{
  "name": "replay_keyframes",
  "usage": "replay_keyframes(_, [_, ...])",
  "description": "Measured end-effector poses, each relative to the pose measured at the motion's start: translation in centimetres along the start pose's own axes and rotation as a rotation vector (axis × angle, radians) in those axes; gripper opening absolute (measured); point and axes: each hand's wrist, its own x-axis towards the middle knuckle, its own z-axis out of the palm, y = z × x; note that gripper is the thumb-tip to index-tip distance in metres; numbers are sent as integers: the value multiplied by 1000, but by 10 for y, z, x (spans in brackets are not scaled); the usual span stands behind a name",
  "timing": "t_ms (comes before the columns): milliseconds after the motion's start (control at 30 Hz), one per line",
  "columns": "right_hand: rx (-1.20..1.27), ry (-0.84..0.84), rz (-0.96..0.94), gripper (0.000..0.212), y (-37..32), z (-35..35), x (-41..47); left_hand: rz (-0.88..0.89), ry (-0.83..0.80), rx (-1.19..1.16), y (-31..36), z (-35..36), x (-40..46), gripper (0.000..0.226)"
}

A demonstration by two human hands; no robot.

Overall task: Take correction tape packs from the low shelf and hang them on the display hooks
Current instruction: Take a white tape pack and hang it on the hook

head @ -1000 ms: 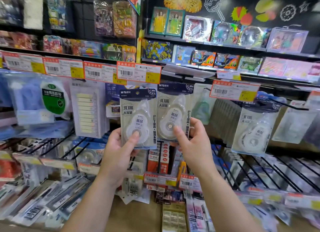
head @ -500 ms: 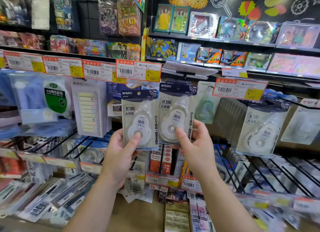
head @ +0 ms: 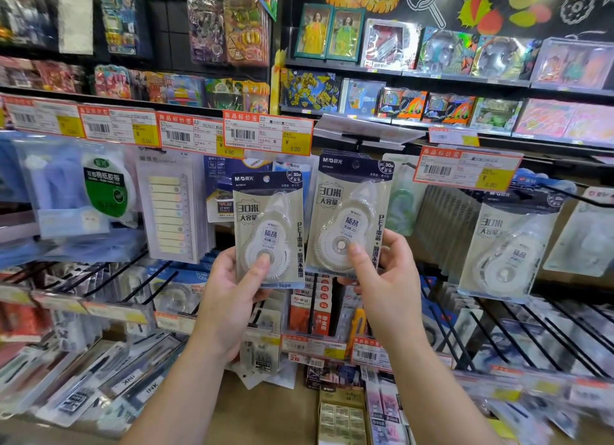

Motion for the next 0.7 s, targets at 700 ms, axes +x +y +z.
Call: replay_keyframes(700, [-12, -28, 1, 30, -1, -6, -2, 6, 3, 9, -2, 9, -4, 20])
